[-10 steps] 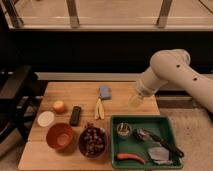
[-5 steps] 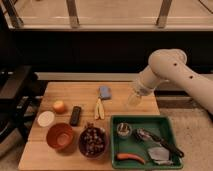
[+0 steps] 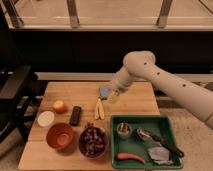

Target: Place apple in red bowl

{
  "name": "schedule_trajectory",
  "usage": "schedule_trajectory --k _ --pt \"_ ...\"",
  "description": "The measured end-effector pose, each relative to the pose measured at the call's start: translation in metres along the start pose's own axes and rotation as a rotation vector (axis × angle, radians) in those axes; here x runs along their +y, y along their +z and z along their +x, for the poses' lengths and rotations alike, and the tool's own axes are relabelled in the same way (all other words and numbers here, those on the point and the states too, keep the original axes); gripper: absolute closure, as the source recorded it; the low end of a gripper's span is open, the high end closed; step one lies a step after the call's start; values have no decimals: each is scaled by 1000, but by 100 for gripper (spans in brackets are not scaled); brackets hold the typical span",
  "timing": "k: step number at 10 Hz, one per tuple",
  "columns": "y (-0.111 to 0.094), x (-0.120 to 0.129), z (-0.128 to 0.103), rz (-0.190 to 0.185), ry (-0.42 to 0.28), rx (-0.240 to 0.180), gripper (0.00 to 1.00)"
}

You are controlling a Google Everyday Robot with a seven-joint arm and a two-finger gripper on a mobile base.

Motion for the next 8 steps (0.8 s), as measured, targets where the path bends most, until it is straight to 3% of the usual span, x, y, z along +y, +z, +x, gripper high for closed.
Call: schedule_trajectory --k 4,8 --pt "71 -1 -59 -18 -75 -54 20" --pt "75 -1 -63 -21 -82 -55 20"
